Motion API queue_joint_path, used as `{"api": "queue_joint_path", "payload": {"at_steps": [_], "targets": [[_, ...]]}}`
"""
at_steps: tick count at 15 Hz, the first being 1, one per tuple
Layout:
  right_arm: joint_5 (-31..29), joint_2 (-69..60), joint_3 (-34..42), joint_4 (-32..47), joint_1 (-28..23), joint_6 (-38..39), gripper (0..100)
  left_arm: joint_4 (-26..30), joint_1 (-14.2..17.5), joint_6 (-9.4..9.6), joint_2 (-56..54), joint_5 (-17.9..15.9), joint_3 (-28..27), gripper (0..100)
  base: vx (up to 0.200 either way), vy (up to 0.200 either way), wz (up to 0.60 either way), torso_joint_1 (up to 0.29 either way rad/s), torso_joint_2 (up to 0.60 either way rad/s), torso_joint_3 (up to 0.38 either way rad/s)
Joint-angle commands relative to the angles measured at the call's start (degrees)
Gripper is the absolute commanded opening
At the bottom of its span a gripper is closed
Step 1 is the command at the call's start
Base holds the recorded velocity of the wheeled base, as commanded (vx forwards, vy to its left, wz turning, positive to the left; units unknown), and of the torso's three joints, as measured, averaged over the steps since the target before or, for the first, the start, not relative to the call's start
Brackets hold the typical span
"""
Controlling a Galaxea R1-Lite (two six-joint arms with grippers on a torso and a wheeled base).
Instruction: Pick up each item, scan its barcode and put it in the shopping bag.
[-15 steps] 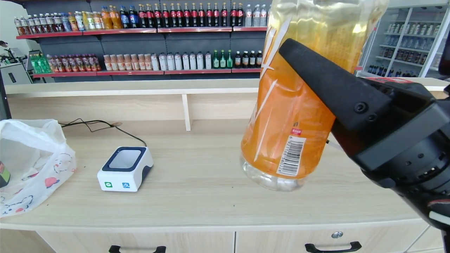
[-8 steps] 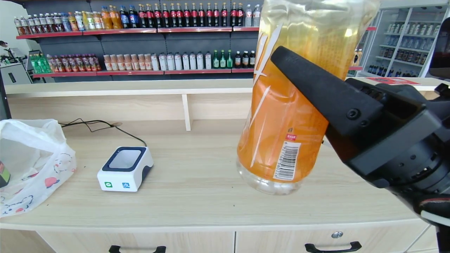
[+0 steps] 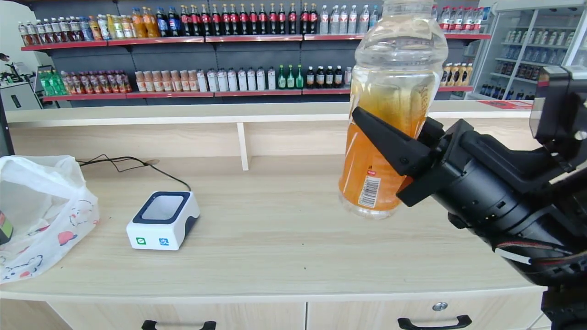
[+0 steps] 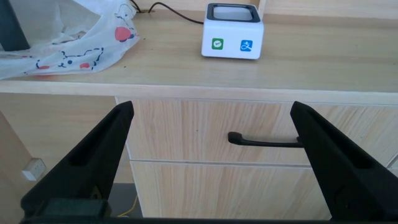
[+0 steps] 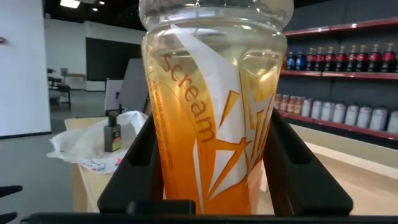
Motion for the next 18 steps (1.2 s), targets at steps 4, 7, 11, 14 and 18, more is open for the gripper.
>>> {"api": "queue_joint_path", "payload": {"at_steps": [4, 7, 11, 14, 18], "targets": [[-11.25, 0.56, 6.02, -0.14, -1.71, -6.27, 0, 0.01, 0.0, 0.0, -0.02, 0.0, 0.0, 100, 0.0, 0.0, 0.0, 0.0, 0.0, 0.0], [-15.73, 0.56, 6.46, -0.14, -4.44, -16.73, 0, 0.01, 0.0, 0.0, -0.02, 0.0, 0.0, 100, 0.0, 0.0, 0.0, 0.0, 0.0, 0.0], [-15.73, 1.18, 8.66, -0.14, -4.96, -18.49, 0, 0.01, 0.0, 0.0, -0.02, 0.0, 0.0, 100, 0.0, 0.0, 0.0, 0.0, 0.0, 0.0], [-16.0, 0.39, 8.57, -0.14, -6.46, -16.99, 0, 0.01, 0.0, 0.0, -0.02, 0.0, 0.0, 100, 0.0, 0.0, 0.0, 0.0, 0.0, 0.0], [-18.37, -0.23, 10.68, -0.14, -9.01, -8.64, 0, 0.01, 0.0, 0.0, -0.02, 0.0, 0.0, 100, 0.0, 0.0, 0.0, 0.0, 0.0, 0.0]]}}
